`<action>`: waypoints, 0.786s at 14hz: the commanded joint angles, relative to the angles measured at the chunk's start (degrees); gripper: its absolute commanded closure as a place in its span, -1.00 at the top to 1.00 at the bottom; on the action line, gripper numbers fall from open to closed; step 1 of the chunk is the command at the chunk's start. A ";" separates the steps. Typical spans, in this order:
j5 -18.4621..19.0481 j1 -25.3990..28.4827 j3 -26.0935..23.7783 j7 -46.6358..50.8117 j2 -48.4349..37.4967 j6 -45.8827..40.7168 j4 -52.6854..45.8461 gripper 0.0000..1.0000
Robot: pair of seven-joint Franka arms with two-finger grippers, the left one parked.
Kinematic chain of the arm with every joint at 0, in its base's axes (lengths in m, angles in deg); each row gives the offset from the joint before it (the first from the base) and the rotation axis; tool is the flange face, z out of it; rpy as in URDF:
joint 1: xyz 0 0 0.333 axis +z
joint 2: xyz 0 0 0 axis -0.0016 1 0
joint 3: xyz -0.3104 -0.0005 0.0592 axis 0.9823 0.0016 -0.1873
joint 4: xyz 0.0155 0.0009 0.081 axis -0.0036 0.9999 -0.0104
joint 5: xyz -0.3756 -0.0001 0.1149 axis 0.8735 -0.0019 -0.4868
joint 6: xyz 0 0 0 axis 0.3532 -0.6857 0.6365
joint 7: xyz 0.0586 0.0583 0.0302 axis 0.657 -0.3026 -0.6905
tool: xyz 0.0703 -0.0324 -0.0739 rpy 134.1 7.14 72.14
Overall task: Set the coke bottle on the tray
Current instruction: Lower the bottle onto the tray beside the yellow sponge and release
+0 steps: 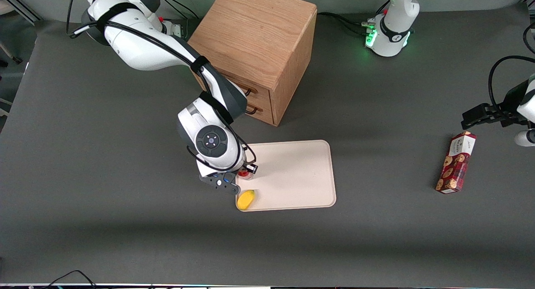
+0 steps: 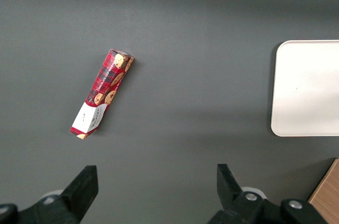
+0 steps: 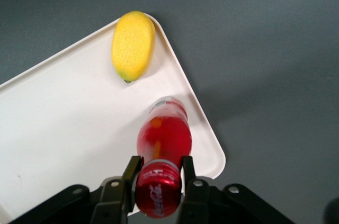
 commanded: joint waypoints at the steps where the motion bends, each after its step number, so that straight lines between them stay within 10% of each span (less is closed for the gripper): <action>1: 0.61 0.47 0.48 -1.73 -0.52 0.76 0.18 1.00; 11: 0.53 -3.91 8.47 -15.94 -17.02 -13.55 -0.35 1.00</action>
